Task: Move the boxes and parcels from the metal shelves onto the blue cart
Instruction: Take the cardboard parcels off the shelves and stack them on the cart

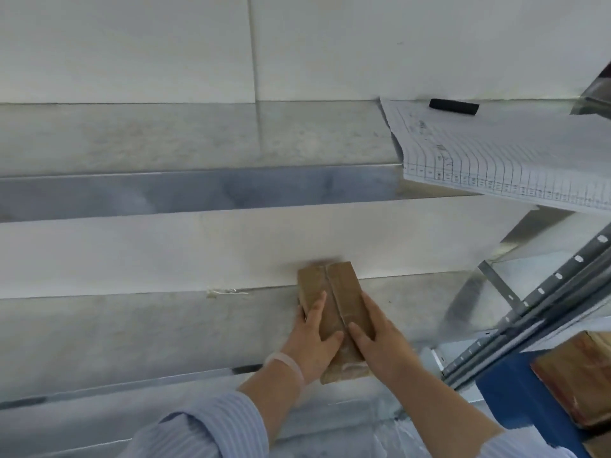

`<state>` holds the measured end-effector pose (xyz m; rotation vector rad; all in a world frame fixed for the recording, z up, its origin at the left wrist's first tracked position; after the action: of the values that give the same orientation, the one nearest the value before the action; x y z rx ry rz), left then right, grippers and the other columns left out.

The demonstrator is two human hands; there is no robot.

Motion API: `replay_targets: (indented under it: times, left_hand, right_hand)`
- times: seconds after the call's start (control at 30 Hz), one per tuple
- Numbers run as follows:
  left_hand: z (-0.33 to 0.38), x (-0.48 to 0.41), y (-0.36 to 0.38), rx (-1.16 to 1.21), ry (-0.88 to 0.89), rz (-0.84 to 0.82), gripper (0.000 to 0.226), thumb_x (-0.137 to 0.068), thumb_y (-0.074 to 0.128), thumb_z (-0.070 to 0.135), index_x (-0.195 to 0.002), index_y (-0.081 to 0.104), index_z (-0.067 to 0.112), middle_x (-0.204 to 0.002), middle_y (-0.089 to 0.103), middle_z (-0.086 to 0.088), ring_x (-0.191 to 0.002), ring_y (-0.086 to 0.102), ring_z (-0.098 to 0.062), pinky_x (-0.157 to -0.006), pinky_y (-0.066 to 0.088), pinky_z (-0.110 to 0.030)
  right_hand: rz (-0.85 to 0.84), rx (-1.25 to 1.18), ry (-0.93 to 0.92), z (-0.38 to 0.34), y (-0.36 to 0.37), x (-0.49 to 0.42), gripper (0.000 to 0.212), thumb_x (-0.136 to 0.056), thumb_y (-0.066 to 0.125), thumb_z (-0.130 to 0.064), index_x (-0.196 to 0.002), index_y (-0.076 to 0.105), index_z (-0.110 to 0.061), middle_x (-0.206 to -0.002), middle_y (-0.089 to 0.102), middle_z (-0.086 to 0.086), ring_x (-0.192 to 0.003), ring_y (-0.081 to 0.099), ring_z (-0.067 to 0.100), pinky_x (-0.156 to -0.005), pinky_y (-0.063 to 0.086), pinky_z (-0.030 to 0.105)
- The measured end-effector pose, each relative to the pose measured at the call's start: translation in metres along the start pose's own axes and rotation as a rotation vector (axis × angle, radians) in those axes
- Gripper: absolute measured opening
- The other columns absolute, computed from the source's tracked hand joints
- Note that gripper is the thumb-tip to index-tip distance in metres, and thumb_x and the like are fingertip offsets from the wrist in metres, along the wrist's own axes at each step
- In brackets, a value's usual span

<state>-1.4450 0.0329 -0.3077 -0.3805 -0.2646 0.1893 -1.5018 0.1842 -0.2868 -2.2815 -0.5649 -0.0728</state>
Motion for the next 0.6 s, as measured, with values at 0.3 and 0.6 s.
replay_targets:
  times: [0.3, 0.6]
  left_hand:
    - [-0.009, 0.08, -0.063, 0.161, -0.083, 0.433, 0.076, -0.089, 0.064, 0.028, -0.142, 0.016, 0.054, -0.146, 0.024, 0.006, -0.123, 0.042, -0.014, -0.104, 0.043, -0.029]
    - [-0.043, 0.217, -0.149, 0.13, -0.177, 0.928, 0.074, -0.089, 0.064, 0.024, -0.147, 0.022, 0.043, -0.143, 0.033, 0.007, -0.114, 0.046, -0.01, -0.085, 0.043, -0.007]
  right_hand:
    - [-0.215, -0.016, -0.324, -0.071, 0.048, 0.004, 0.068, -0.094, 0.049, -0.048, -0.15, 0.011, -0.047, -0.14, 0.047, -0.002, -0.116, 0.052, 0.017, -0.098, 0.045, 0.037]
    - [-0.523, -0.195, -0.529, -0.177, 0.142, 0.072, 0.078, -0.086, 0.064, -0.045, -0.151, 0.022, -0.036, -0.125, 0.05, -0.019, -0.103, 0.053, -0.002, -0.084, 0.041, 0.018]
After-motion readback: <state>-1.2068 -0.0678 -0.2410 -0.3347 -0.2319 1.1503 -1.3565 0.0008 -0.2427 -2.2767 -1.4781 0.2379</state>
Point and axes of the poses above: each hand's wrist, its own x-axis away from the middle knuckle, its own y-axis out of the palm, z = x × y, the point moved 3 cm from there along -x, towards the middle knuckle
